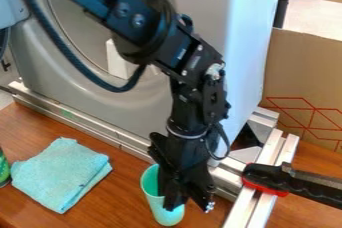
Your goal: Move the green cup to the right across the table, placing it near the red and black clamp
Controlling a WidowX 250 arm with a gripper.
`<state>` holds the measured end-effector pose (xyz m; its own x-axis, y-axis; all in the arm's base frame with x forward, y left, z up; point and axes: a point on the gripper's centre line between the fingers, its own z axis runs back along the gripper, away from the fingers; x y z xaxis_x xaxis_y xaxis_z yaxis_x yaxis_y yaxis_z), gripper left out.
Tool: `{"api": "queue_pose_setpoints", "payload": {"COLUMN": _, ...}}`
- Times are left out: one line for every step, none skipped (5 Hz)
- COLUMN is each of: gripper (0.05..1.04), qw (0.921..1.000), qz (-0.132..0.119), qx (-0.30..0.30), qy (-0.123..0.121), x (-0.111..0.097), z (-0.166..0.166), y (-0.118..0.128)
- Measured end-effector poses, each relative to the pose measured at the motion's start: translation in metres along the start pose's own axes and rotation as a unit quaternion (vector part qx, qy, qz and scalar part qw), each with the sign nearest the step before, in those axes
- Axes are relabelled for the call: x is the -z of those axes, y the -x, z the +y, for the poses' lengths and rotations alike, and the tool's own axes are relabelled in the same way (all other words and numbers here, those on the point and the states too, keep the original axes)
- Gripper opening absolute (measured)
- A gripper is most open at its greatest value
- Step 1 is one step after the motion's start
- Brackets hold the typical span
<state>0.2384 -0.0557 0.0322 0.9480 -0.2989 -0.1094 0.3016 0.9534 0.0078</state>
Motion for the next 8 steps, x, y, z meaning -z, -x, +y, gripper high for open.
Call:
{"api": "queue_pose_setpoints", "payload": {"gripper": 0.088, "qw": 0.9996, "qz": 0.023, "qx": 0.013, "qy": 0.010, "x": 0.007, "z": -0.004, "y": -0.017}}
{"api": "queue_pose_setpoints", "payload": {"gripper": 0.088, "qw": 0.9984, "qz": 0.040, "qx": 0.039, "qy": 0.008, "x": 0.012, "z": -0.019, "y": -0.032}}
{"api": "queue_pose_setpoints", "payload": {"gripper": 0.088, "qw": 0.9981, "qz": 0.034, "qx": 0.050, "qy": 0.009, "x": 0.010, "z": -0.027, "y": -0.046}}
{"api": "queue_pose_setpoints", "payload": {"gripper": 0.110, "qw": 0.9982, "qz": 0.035, "qx": 0.047, "qy": 0.007, "x": 0.011, "z": -0.026, "y": -0.046}}
{"api": "queue_pose_setpoints", "payload": {"gripper": 0.304, "qw": 0.9985, "qz": 0.051, "qx": 0.017, "qy": -0.006, "x": 0.019, "z": -0.020, "y": -0.032}}
{"api": "queue_pose_setpoints", "payload": {"gripper": 0.594, "qw": 0.9988, "qz": 0.049, "qx": -0.002, "qy": -0.003, "x": 0.016, "z": -0.009, "y": -0.032}}
{"api": "queue_pose_setpoints", "payload": {"gripper": 0.896, "qw": 0.9989, "qz": 0.047, "qx": -0.006, "qy": 0.002, "x": 0.009, "z": -0.008, "y": -0.030}}
{"api": "queue_pose_setpoints", "payload": {"gripper": 1.009, "qw": 0.9995, "qz": 0.024, "qx": -0.019, "qy": 0.007, "x": -0.009, "z": 0.004, "y": -0.016}}
